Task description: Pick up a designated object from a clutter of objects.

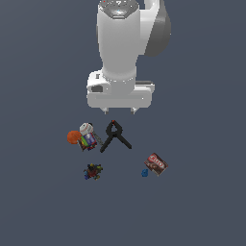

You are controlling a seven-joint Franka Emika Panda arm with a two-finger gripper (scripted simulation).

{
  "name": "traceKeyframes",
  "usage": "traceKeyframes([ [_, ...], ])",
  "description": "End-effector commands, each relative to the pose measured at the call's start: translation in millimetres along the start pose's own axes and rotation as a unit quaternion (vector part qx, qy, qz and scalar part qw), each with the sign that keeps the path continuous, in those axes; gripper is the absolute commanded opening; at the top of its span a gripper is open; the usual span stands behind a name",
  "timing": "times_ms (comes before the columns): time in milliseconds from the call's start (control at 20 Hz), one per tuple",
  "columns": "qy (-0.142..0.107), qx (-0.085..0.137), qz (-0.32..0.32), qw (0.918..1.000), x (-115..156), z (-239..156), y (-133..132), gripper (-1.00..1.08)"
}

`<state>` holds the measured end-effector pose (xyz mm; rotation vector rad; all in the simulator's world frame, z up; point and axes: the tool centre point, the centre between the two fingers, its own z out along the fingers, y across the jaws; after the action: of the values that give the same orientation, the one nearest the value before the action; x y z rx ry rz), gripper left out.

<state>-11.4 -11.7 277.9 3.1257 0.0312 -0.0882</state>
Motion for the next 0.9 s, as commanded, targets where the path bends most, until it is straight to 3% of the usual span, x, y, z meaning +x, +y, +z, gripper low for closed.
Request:
traceKeyframes([
  [0,0.001,0.002,0.012,0.9999,0,8,8,1.0],
  [450,0.008,0.015,0.09,0.9958,-8,62,63,1.0],
  [850,0.017,0.021,0.195,0.9805,-37,127,131,1.0],
])
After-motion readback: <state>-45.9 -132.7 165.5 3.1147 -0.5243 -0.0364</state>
